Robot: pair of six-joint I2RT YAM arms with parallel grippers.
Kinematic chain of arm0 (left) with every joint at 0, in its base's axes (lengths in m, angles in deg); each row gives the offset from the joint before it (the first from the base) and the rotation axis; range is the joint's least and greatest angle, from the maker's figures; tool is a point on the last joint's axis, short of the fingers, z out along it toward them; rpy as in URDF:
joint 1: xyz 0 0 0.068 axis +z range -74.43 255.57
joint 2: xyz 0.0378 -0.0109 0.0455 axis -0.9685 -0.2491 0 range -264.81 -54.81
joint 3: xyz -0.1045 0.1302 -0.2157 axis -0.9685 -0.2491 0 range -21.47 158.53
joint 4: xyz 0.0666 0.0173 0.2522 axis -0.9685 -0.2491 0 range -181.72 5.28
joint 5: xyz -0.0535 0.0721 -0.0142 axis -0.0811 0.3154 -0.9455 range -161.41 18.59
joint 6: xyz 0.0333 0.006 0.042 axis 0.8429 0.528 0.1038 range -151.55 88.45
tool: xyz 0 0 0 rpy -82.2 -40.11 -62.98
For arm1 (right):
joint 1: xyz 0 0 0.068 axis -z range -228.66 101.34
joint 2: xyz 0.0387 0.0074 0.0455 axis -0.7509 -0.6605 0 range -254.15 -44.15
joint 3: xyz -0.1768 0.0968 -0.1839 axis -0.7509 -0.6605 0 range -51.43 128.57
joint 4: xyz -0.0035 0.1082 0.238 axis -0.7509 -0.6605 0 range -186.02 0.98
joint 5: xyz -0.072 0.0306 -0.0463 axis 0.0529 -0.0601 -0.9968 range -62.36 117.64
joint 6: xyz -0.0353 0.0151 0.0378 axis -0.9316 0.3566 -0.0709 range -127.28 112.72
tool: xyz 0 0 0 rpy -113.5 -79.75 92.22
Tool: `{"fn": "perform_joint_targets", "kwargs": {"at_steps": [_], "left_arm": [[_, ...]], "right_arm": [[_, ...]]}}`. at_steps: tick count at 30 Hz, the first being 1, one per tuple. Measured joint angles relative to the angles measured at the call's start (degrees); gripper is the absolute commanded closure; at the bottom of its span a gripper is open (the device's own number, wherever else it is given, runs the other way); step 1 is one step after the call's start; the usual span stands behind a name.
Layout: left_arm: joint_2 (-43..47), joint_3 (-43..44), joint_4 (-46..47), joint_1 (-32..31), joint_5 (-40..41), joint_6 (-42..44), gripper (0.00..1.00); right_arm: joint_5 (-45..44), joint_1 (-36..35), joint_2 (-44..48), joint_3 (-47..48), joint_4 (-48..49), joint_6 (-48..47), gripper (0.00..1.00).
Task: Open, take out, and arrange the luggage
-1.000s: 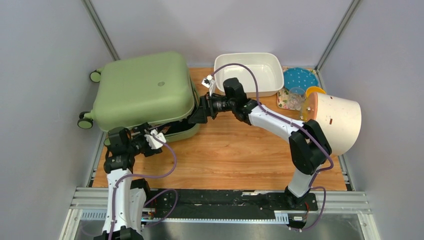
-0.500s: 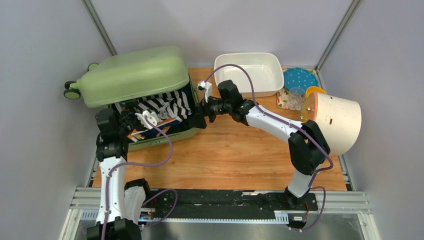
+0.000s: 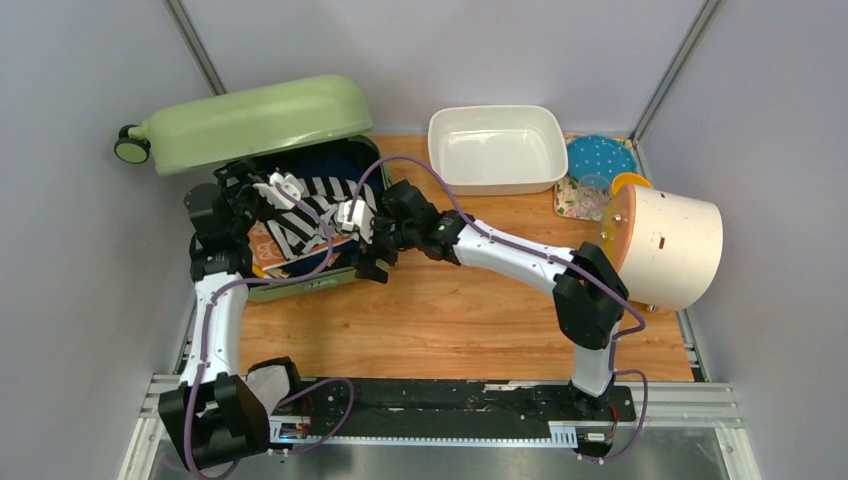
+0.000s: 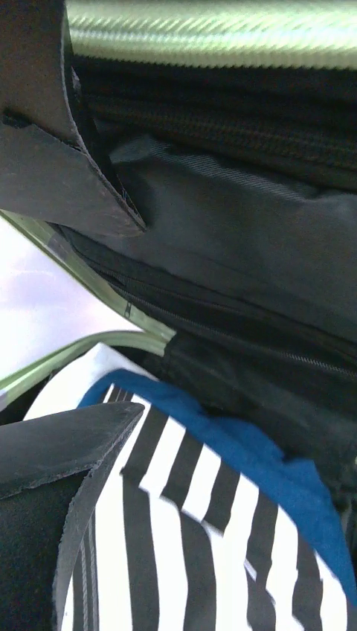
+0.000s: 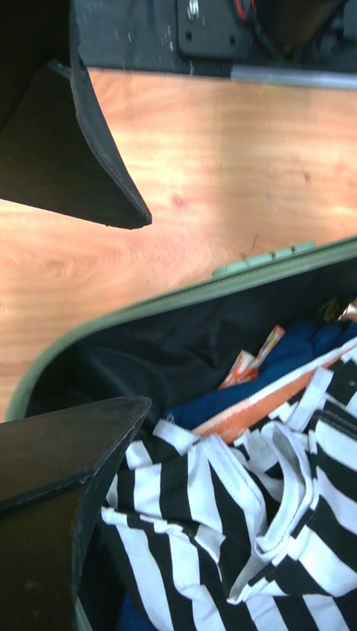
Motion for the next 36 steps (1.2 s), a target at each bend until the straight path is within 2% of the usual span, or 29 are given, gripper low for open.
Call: {"fn": "perform_joint_targets", "kwargs": {"at_steps": [6, 11, 14, 15, 17, 18, 20, 21, 23, 24, 31, 36], "left_arm": [[-5.81, 3.74, 5.51, 0.02, 5.22, -3.54, 0.12], [-13.20, 9.44, 9.03, 0.13, 10.27, -7.39, 0.12], [-19.39, 15.76, 10.71, 0.17, 13.57, -10.78, 0.12], [-21.75, 18.36, 11.21, 0.28, 14.75, -12.13, 0.12], [-25.62, 22.45, 11.96, 0.39, 16.20, -14.71, 0.12], [-27.45, 24.22, 12.28, 0.42, 16.70, -15.96, 0.12], [-30.64, 27.41, 12.57, 0.50, 16.98, -18.23, 0.12], [-32.41, 29.73, 12.52, 0.48, 17.16, -19.41, 0.12], [-35.67, 33.86, 12.17, 0.39, 17.55, -21.90, 0.12], [-37.09, 35.87, 11.87, 0.39, 17.64, -22.95, 0.12], [-46.21, 46.31, 7.69, 0.37, 17.59, -29.31, 0.12], [-49.24, 47.25, 3.48, -0.26, 17.07, -30.97, 0.12]], "right_arm": [[-5.99, -0.17, -6.78, 4.61, -1.36, -4.13, 0.13], [-8.31, -0.22, -9.22, 5.70, -2.95, -6.19, 0.19], [-8.76, -0.22, -9.33, 5.70, -4.17, -7.41, 0.33], [-8.90, -0.22, -9.33, 5.70, -4.55, -7.63, 0.42], [-8.92, -0.22, -9.35, 5.70, -5.33, -7.87, 0.49], [-8.44, -0.22, -9.35, 5.70, -5.60, -7.76, 0.58], [-7.61, -0.24, -9.35, 5.70, -6.10, -7.72, 0.68], [-6.69, -0.28, -9.35, 5.70, -6.49, -7.30, 0.79], [-4.92, -0.44, -9.38, 5.70, -6.88, -6.54, 0.96], [-4.09, -0.42, -9.38, 5.70, -6.86, -6.36, 1.00], [1.53, -1.79, -10.14, 5.70, -5.81, -3.98, 1.00], [1.44, -3.34, -10.45, 5.88, -4.66, -2.32, 1.00]]}}
